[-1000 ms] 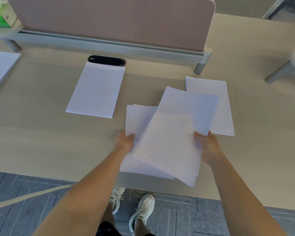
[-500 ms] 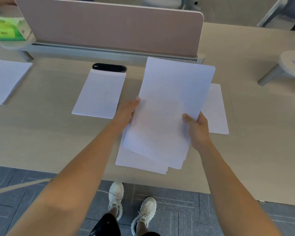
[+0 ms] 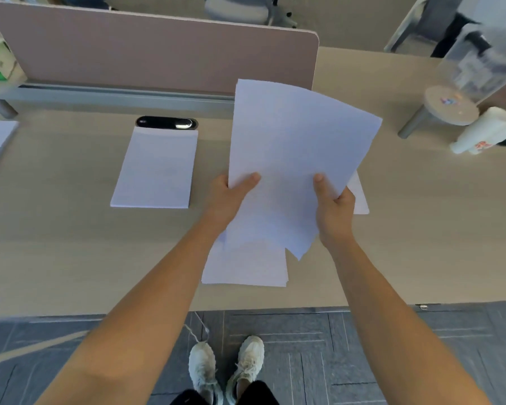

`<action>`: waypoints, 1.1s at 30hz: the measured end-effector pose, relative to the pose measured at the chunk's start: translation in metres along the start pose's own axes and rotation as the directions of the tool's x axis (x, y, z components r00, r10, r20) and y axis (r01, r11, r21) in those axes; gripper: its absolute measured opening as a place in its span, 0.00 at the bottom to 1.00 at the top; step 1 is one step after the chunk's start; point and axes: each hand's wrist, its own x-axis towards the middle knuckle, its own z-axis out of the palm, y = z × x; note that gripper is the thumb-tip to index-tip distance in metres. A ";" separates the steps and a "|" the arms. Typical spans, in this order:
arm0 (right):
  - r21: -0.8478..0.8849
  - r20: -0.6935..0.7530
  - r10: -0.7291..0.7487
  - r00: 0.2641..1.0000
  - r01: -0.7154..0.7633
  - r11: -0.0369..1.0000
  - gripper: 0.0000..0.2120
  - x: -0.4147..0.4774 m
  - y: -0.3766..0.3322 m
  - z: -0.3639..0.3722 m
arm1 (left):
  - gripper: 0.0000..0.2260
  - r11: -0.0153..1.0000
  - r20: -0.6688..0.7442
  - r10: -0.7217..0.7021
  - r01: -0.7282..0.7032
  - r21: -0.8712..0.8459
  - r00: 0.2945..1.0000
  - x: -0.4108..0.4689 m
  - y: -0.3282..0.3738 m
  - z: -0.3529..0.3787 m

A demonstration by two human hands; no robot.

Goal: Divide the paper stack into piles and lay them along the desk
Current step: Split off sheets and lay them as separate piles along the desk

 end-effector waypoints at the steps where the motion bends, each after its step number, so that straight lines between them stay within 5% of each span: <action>1: -0.007 0.003 -0.013 1.000 0.013 1.000 0.04 -0.004 -0.004 0.000 | 0.02 1.000 -0.007 0.005 -0.005 -0.017 1.000 -0.003 -0.001 0.003; 13: -0.085 -0.204 -0.217 0.955 0.203 0.975 0.06 0.010 -0.020 -0.073 | 0.14 0.958 -0.021 0.259 -0.259 -0.125 0.966 -0.027 -0.016 0.086; 19: -0.072 -0.069 -0.176 0.982 0.171 0.983 0.05 0.046 0.032 -0.146 | 0.07 0.993 -0.121 0.116 -0.114 0.026 0.986 -0.017 -0.072 0.142; 21: -0.046 0.003 -0.100 0.995 0.100 0.994 0.02 0.055 0.050 -0.168 | 0.12 0.994 -0.166 0.056 -0.039 0.104 0.985 -0.021 -0.092 0.155; 25: 0.020 0.100 -0.011 0.995 0.009 1.000 0.05 0.074 0.047 -0.175 | 0.02 1.000 -0.317 0.000 -0.003 -0.008 0.948 -0.034 -0.078 0.191; 29: 0.017 0.185 -0.005 0.983 0.002 1.000 0.06 0.102 0.033 -0.183 | 0.05 0.997 -0.468 0.021 -0.056 -0.060 0.884 -0.033 -0.054 0.214; 33: -0.098 0.315 0.109 0.943 -0.082 0.992 0.08 0.115 0.051 -0.207 | 0.15 0.993 -0.412 -0.116 0.103 -0.054 0.904 -0.034 -0.066 0.216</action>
